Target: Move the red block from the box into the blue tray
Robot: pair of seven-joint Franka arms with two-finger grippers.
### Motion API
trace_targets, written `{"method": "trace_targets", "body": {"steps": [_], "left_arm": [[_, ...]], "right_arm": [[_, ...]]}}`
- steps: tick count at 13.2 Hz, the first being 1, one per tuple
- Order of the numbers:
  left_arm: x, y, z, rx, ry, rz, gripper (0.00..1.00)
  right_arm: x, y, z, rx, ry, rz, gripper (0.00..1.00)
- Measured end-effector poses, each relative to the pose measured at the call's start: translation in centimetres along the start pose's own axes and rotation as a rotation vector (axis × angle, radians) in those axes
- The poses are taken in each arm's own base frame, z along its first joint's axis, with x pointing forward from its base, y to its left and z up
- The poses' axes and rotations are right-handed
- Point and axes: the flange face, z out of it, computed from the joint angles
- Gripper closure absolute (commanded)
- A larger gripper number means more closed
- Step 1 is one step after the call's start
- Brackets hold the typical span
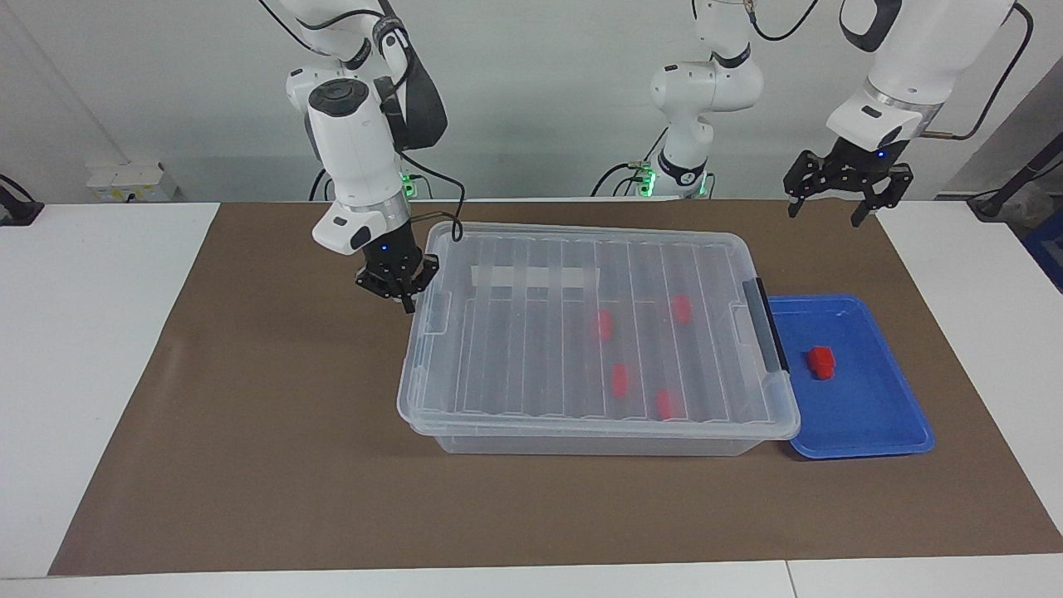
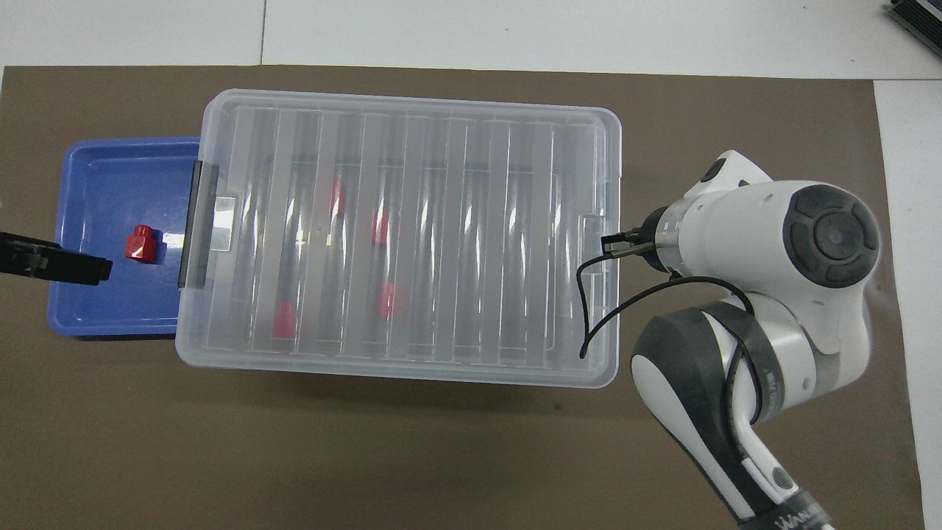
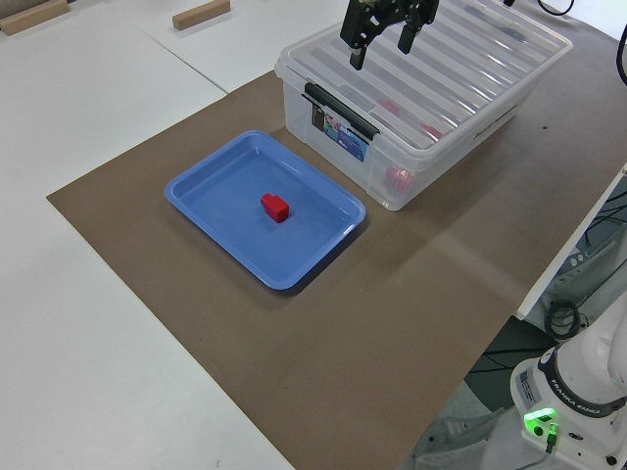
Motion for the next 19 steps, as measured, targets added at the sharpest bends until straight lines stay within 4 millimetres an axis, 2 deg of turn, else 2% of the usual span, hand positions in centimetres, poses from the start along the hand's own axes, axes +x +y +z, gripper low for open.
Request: {"method": "trace_targets", "body": {"steps": [4, 5, 6, 11, 15, 19], "left_arm": [[0.0, 0.0, 0.0, 0.000, 0.000, 0.000, 0.00], [0.0, 0.0, 0.0, 0.000, 0.000, 0.000, 0.00], [0.0, 0.0, 0.0, 0.000, 0.000, 0.000, 0.00], [0.0, 0.0, 0.0, 0.000, 0.000, 0.000, 0.00], [0.0, 0.0, 0.0, 0.000, 0.000, 0.000, 0.00], [0.0, 0.0, 0.0, 0.000, 0.000, 0.000, 0.00]], "right_arm": [[0.1, 0.1, 0.0, 0.002, 0.001, 0.005, 1.00], [0.1, 0.4, -0.1, 0.002, 0.003, 0.011, 0.72], [0.2, 1.0, -0.3, 0.000, 0.006, 0.024, 0.01], [0.1, 7.6, -2.7, -0.025, -0.008, 0.136, 0.00], [0.4, 13.1, -7.5, -0.046, -0.061, 0.233, 0.00], [1.1, 14.7, -11.6, -0.061, -0.103, 0.260, 0.00]]}}
